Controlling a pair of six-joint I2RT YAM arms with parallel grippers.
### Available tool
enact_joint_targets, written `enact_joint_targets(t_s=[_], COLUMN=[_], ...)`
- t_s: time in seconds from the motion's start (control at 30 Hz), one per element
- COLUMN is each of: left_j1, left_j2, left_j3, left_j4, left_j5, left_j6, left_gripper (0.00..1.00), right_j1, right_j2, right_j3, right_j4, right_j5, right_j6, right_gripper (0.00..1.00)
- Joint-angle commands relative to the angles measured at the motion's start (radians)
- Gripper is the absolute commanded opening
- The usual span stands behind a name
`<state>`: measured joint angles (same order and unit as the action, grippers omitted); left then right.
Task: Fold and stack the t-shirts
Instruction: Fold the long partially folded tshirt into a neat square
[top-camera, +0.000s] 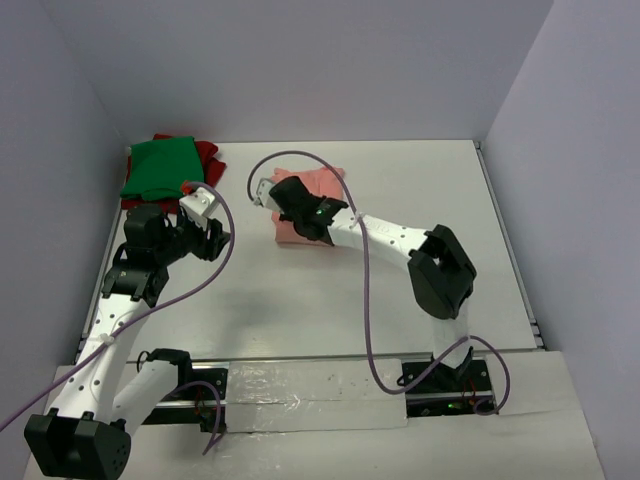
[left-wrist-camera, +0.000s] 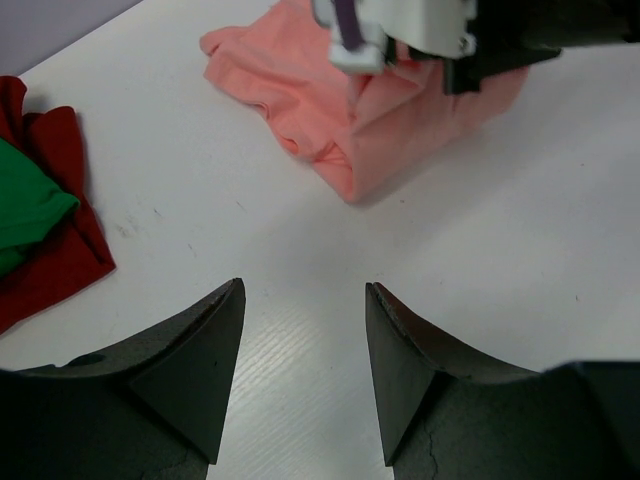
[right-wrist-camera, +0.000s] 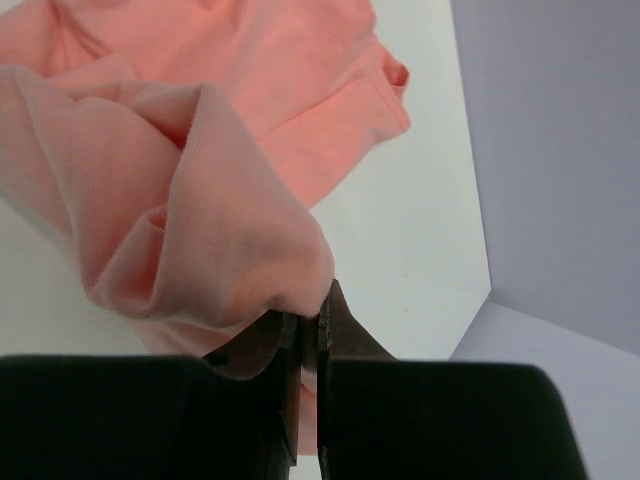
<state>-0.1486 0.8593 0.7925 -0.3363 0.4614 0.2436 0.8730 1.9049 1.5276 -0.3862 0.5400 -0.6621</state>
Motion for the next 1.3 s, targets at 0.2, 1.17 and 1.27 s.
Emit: enact_joint_targets(t_s=[0.2,1.17,1.27], left_j1=[0.007,0.018,0.018], left_j2=[-0.009,-0.062,-0.063], left_j3=[0.028,0.056,0.048], left_j4=[0.002,-0.026,-0.024], left_j5=[0.031,0.060,0.060], left_j6=[-0.004,-0.010,-0.007], left_gripper=[0.61,0.61,0.61], right_j1=[-0.089,0.446,0.390], right_j2=[0.157,-0.308,-0.285], right_j3=[0.220,-0.146,-0.118], right_j4=[0.306,-0.392,-0.304], right_j5=[0.097,-0.145,-0.046], right_j6=[-0.105,0.349,0.240], right_gripper=[0.00,0.00,0.00])
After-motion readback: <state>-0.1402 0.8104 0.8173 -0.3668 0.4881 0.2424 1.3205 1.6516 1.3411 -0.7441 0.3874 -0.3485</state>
